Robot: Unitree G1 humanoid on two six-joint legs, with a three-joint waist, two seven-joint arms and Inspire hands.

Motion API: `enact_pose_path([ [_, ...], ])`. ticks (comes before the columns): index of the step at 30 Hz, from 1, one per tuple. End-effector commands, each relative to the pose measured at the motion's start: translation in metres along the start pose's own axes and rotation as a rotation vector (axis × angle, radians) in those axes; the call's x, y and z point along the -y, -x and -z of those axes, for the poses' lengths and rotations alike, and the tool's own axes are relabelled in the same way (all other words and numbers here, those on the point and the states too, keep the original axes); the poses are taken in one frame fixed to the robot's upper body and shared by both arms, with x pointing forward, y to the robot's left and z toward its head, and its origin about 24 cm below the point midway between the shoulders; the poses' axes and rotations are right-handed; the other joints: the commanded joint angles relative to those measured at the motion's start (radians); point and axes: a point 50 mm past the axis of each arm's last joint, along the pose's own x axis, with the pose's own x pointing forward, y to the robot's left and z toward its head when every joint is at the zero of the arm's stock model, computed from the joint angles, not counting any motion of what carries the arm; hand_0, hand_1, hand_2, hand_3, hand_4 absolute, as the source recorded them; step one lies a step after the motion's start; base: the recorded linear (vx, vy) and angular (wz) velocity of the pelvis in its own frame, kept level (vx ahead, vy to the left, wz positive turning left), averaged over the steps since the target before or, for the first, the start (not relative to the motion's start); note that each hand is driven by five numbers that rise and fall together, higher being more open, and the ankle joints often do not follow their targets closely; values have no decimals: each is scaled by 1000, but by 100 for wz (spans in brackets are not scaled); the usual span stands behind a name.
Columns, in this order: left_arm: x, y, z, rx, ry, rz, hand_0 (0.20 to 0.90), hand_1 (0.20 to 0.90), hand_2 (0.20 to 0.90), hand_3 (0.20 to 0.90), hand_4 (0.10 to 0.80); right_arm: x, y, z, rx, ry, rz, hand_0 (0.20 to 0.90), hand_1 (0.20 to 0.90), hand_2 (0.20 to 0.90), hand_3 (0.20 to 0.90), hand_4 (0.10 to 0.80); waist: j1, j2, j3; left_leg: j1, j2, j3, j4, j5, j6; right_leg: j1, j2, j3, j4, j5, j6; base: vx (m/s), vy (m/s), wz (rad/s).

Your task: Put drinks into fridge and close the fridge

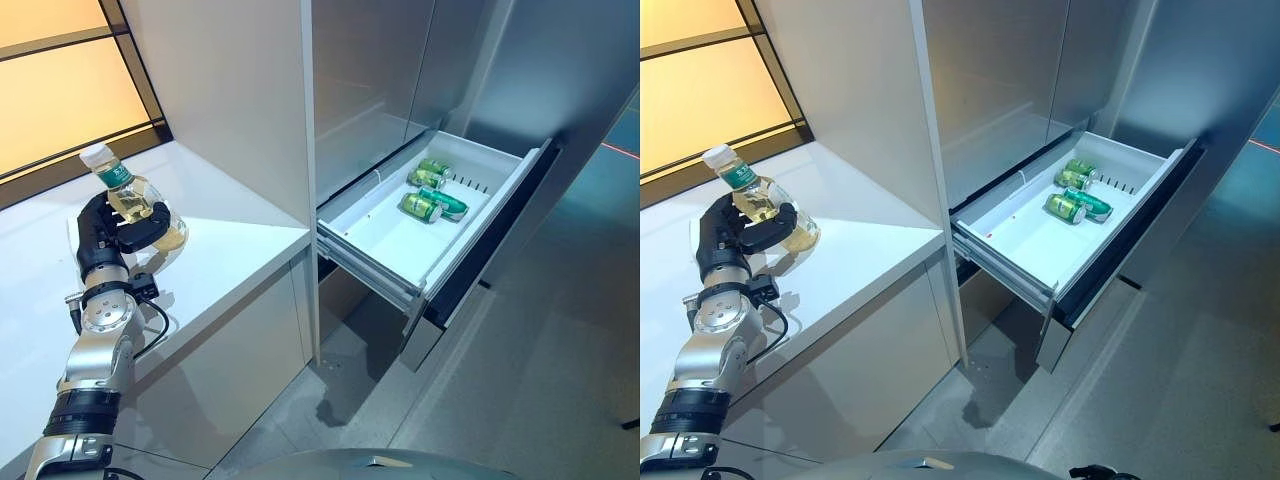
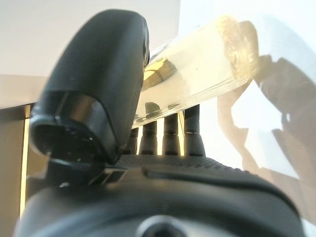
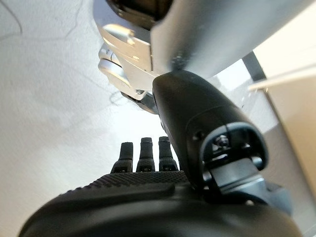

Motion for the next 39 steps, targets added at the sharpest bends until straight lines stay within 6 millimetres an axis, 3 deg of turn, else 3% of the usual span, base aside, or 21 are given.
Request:
enact_pose_path([
  [1, 2, -10, -148, 672, 207, 34, 300, 300, 300, 200, 100, -11, 4, -71, 263, 144, -77, 900, 900, 900, 900, 800, 3, 3, -20, 4, -97, 10, 5, -71, 71, -4, 9, 28, 25, -4, 23, -11, -5, 3],
  [14, 17, 13, -174, 795, 296, 225, 300, 300, 300, 200, 100, -30, 44, -148, 625, 390, -142, 900, 900, 900, 900, 800, 22, -3, -23, -3, -102, -15, 5, -65, 68, -1, 3, 10, 24, -5, 24, -8, -2, 2],
  [26, 24, 36, -189, 939, 239, 411, 300, 300, 300, 200, 100, -33, 109, -208, 1030, 476, -175, 900, 900, 900, 900, 800, 42, -4, -15, -17, -107, -27, 5, -46, 68, -11, -1, -2, 27, 7, 28, -17, 1, 2],
  [27, 25, 38, -190, 955, 229, 427, 300, 300, 300, 200, 100, -35, 125, -216, 1174, 422, -253, 900, 900, 900, 900, 800, 44, -4, -15, -18, -107, -28, 5, -46, 69, -11, -2, -3, 27, 7, 29, -34, 8, 3],
  [28, 18, 36, -186, 972, 210, 425, 300, 300, 300, 200, 100, -34, 155, -218, 1455, 326, -440, 900, 900, 900, 900, 800, 40, 1, -15, -19, -107, -27, 5, -43, 70, -15, 1, 0, 30, 11, 31, -44, 22, 3],
  [29, 12, 36, -180, 977, 205, 421, 300, 300, 300, 200, 100, -32, 153, -212, 1486, 329, -456, 900, 900, 900, 900, 800, 34, 6, -16, -24, -108, -22, 5, -42, 73, -22, 1, 2, 32, 14, 35, -38, 27, 3],
  [30, 9, 36, -180, 981, 200, 425, 300, 300, 300, 200, 100, -29, 136, -208, 1334, 476, -258, 900, 900, 900, 900, 800, 32, 8, -12, -19, -107, -17, 5, -46, 73, -18, 1, 4, 32, 11, 36, -41, 31, 1],
  [31, 5, 38, -183, 997, 186, 441, 300, 300, 300, 200, 100, -27, 140, -206, 1364, 480, -307, 900, 900, 900, 900, 800, 28, 7, -12, -21, -107, -11, 5, -47, 73, -20, 0, 5, 30, 11, 37, 0, 0, 0],
  [33, 2, 42, -189, 1011, 171, 459, 300, 300, 300, 200, 100, -25, 171, -210, 1484, 469, -448, 900, 900, 900, 900, 800, 23, 5, -16, -23, -107, -7, 5, -48, 74, -20, -2, 4, 26, 11, 40, -22, 7, -1],
  [39, -1, 50, -184, 1029, 145, 509, 300, 300, 300, 200, 100, -14, 206, -216, 1601, 540, -536, 900, 900, 900, 900, 800, 30, 1, -17, -14, -105, -6, 5, -58, 74, -10, -2, 3, 20, 5, 40, -7, 5, 1],
])
